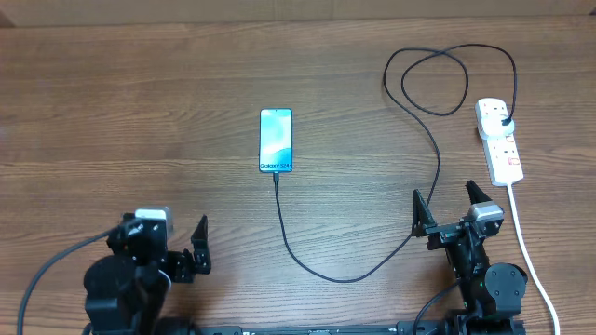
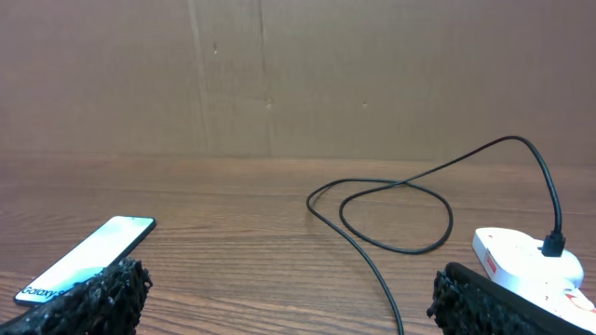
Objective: Plug charger to phone and switch on socket
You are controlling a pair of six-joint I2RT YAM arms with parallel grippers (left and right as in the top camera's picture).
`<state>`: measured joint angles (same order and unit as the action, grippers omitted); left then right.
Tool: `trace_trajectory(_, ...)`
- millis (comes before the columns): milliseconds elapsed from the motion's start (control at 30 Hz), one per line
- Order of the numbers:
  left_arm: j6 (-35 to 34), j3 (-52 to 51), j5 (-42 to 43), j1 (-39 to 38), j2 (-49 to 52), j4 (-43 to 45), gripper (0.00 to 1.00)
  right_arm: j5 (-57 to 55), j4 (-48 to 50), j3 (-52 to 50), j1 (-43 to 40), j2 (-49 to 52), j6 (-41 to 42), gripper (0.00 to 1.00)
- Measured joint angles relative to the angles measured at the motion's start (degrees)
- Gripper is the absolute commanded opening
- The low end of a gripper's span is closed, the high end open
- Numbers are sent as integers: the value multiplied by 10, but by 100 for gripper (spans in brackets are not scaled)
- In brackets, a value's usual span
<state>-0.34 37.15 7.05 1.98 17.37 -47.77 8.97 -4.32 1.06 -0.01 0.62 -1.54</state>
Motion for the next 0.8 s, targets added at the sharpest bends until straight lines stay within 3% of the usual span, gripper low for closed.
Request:
trace_trajectory(167,-10,-87,11,0,-72,103,100,0,0,0,0,0,0,100)
trace_trajectory(433,-34,-174,22,0,-159,195,100,0,0,0,0,0,0,100)
trace_trajectory(633,-41,-204,23,0,-164,257,100,0,0,0,0,0,0,100)
trace_trajectory(800,-90,-257,5,0,-166,386,100,0,0,0,0,0,0,100)
